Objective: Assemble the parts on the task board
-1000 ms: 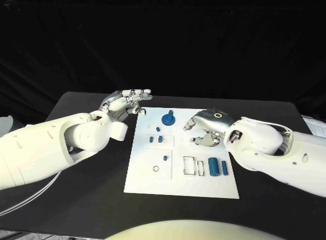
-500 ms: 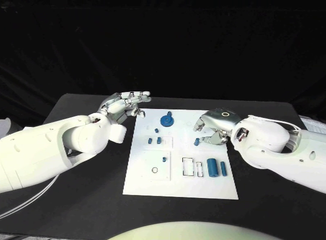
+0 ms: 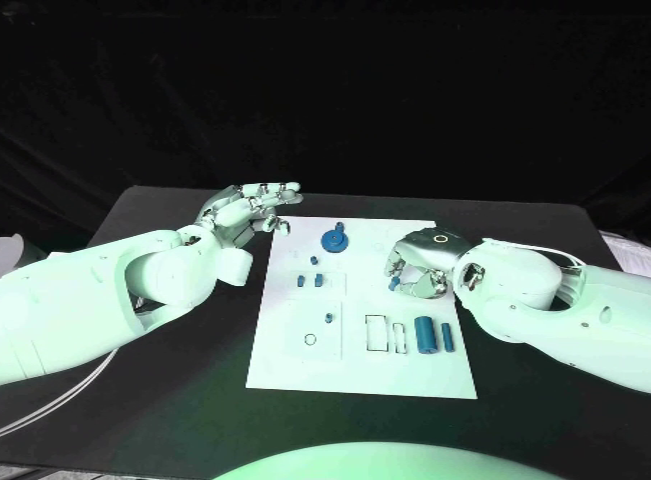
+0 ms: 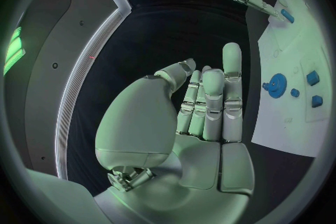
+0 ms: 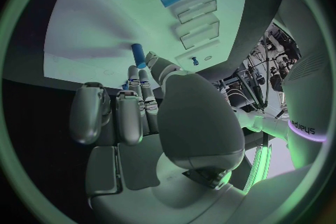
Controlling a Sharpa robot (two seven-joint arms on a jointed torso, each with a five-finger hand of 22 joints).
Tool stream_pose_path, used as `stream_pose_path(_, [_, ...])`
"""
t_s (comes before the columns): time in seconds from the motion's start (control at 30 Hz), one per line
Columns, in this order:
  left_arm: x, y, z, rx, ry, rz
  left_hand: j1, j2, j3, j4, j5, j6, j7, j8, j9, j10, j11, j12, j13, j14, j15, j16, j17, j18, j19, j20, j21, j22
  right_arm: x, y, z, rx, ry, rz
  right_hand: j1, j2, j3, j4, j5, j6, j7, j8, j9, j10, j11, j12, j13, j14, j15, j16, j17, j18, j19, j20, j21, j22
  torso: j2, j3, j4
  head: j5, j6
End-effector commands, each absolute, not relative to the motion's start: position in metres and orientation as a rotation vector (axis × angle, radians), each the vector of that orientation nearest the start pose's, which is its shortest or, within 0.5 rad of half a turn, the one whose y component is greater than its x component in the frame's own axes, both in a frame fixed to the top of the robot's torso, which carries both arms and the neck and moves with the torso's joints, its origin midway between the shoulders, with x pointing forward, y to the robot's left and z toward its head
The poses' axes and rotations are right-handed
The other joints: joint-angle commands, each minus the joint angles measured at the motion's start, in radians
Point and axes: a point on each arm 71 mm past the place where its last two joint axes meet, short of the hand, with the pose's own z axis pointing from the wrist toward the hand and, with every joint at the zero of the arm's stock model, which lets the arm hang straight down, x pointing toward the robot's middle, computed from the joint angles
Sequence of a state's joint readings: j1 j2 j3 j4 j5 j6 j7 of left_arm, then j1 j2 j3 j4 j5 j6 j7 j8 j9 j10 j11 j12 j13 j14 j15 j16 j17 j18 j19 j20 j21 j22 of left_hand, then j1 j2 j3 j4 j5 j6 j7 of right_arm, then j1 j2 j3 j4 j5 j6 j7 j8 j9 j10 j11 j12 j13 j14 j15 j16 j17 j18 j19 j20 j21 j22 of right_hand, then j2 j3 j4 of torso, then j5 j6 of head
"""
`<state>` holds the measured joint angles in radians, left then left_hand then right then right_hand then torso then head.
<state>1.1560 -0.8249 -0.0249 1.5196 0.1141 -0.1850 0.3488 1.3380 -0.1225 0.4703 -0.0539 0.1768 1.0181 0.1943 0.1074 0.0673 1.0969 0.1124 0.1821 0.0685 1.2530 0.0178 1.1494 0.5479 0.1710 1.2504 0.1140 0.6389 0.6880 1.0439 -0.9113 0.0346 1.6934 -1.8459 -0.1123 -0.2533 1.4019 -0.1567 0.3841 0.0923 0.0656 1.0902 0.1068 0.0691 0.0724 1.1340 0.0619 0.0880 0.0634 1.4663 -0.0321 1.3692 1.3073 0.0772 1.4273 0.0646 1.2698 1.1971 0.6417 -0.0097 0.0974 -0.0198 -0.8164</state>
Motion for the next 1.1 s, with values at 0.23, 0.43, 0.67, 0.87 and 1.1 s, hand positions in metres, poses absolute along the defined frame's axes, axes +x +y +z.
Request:
stream_pose_path(0.23, [0.481,0.1934,-0.1969,-1.271,1.501,-1.707,0.007,0.0,0.0,-0.004,-0.001,-0.007,-0.003,0.001,-0.001,-0.006,0.003,0.005,-0.001,-0.007,0.003,-0.003,-0.001,0.011,-0.005,0.001,-0.005,-0.001,0.4333,-0.1831,-0.2301,-0.516,1.806,0.422,0.016,0.011,0.025,0.002,0.0,0.035,0.001,0.008,0.004,0.037,-0.004,0.004,0.0,0.061,0.006,-0.005,0.002,0.01,0.002,0.012,-0.006,-0.001,0.0,0.0002,-0.0002,0.001,-0.002])
stream_pose_path(0.43, [0.4812,0.1939,-0.197,-1.272,1.501,-1.705,0.007,0.0,0.0,-0.004,-0.001,-0.007,-0.003,0.001,-0.001,-0.006,0.003,0.005,-0.001,-0.007,0.003,-0.003,-0.001,0.011,-0.005,0.001,-0.005,-0.001,0.4356,-0.1844,-0.2326,-0.51,1.808,0.42,0.018,0.015,0.035,0.001,0.0,0.045,0.001,0.008,0.005,0.049,-0.005,0.002,0.0,0.061,0.005,-0.005,0.0,0.01,0.002,0.012,-0.006,-0.001,0.0,0.0006,-0.0011,0.001,-0.001])
stream_pose_path(0.67, [0.4813,0.1936,-0.1972,-1.273,1.503,-1.705,0.007,0.0,0.0,-0.004,-0.001,-0.007,-0.003,0.001,-0.001,-0.006,0.003,0.005,-0.001,-0.007,0.003,-0.003,-0.001,0.011,-0.005,0.001,-0.005,-0.001,0.4381,-0.185,-0.2339,-0.504,1.798,0.422,0.026,0.024,0.052,-0.003,-0.002,0.058,0.001,0.008,0.006,0.064,-0.007,-0.001,0.0,0.061,0.004,-0.003,0.001,0.01,0.003,0.011,-0.006,-0.001,0.0,0.0009,-0.0008,0.0,-0.001])
stream_pose_path(0.87, [0.4813,0.1935,-0.1973,-1.273,1.505,-1.704,0.007,0.0,0.0,-0.004,-0.001,-0.007,-0.003,0.001,-0.001,-0.006,0.003,0.005,-0.001,-0.007,0.003,-0.003,-0.001,0.011,-0.005,0.001,-0.005,-0.001,0.4387,-0.185,-0.2335,-0.5,1.786,0.428,0.029,0.027,0.059,-0.006,-0.003,0.065,0.002,0.009,0.007,0.075,-0.007,-0.002,0.001,0.061,0.005,-0.002,0.002,0.009,0.004,0.011,-0.005,0.0,0.0,0.0001,-0.001,-0.001,-0.001])
stream_pose_path(1.1, [0.4814,0.1929,-0.1974,-1.273,1.505,-1.705,0.007,0.0,0.0,-0.004,-0.001,-0.007,-0.003,0.001,-0.001,-0.006,0.003,0.005,-0.001,-0.007,0.003,-0.003,-0.001,0.011,-0.005,0.001,-0.005,-0.001,0.4381,-0.1834,-0.2286,-0.481,1.726,0.466,0.044,0.04,0.077,-0.023,-0.008,0.102,0.002,0.02,0.017,0.126,-0.014,0.008,0.006,0.063,0.0,0.008,0.012,0.007,0.01,0.007,0.006,0.012,-0.001,0.0005,-0.0006,-0.002,-0.001])
